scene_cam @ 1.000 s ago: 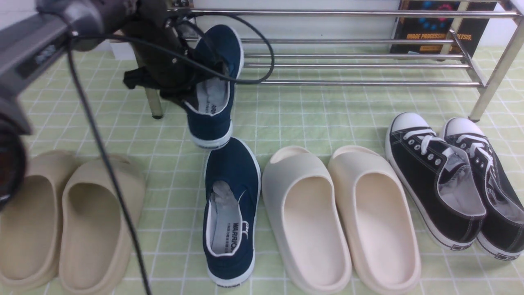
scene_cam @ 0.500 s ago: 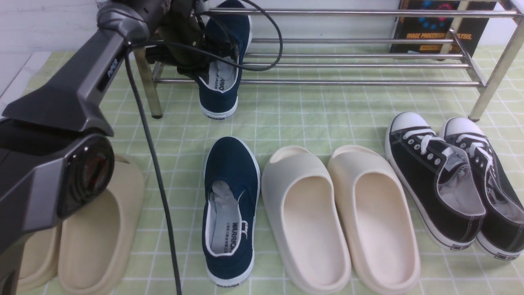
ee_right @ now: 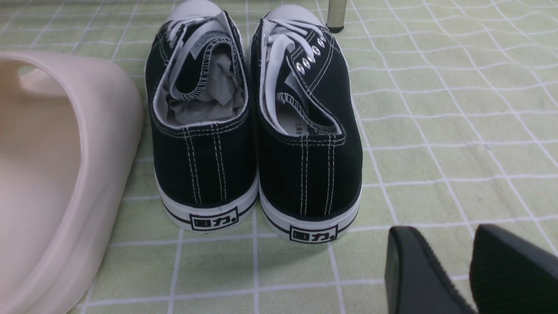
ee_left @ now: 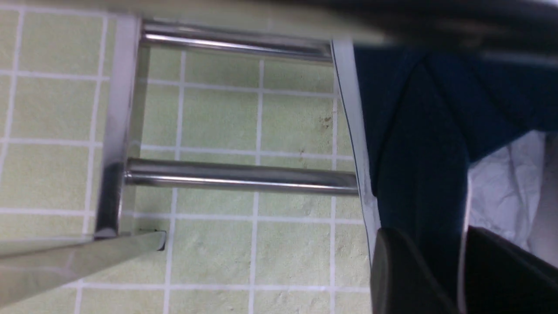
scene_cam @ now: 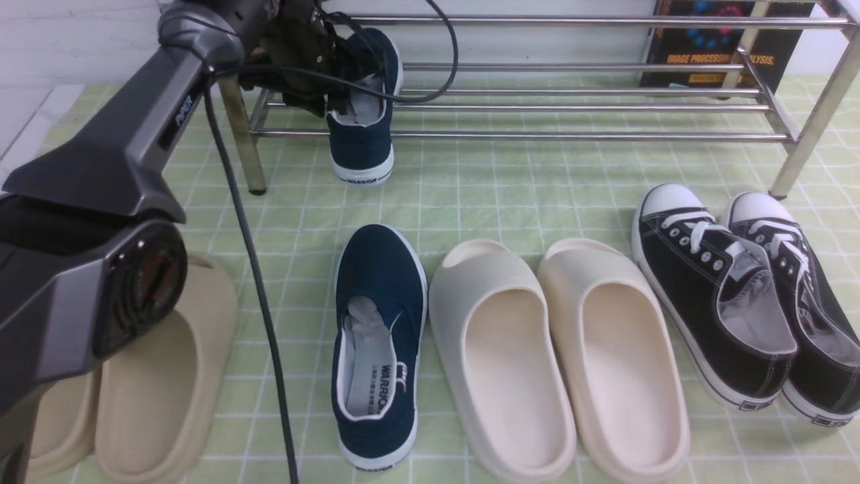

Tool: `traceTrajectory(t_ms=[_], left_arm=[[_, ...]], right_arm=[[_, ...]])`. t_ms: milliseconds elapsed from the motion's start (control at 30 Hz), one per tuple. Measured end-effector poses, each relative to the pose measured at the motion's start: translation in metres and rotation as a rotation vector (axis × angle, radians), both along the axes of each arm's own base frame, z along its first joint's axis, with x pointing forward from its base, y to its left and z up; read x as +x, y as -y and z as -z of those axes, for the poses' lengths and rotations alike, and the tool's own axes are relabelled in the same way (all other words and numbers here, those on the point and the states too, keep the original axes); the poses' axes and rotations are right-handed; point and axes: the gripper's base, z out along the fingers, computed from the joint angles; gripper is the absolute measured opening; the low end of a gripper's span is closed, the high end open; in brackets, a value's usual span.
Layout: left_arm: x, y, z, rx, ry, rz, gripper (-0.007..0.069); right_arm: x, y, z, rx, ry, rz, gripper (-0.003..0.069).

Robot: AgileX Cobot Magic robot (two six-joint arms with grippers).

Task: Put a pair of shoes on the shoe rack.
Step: Use the left arm to put a shoe into the shoe rack

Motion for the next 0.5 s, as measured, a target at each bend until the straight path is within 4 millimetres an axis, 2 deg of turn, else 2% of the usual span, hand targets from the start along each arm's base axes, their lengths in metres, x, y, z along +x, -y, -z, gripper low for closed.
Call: traceTrajectory(t_ms=[133,167,333,433,500], left_arm=[[-0.009,-0.004,-0.017,0.02,-0.008,-0.006,0.0269],[-0.016,-0.007,-0.03,0.03,-0.012,-0.007,0.0263],[-0.039,-0.013,-0.072,0.047,0.015,0.013,0.0192],[-0.049,-0.012,-0.091,0.016,0.047,0.038,0.0134],[-0.055,-0.01,-0.097,-0.013,0.047,0.059,0.0099]], right_arm=[[0.0,0.0,0.0,0.0,0.0,0.0,0.0239],[0.0,0.0,0.0,0.0,0.0,0.0,0.0239],[0.0,0.0,0.0,0.0,0.0,0.0,0.0239],[0.0,0.0,0.0,0.0,0.0,0.0,0.0239],[0.0,0.0,0.0,0.0,0.0,0.0,0.0239]])
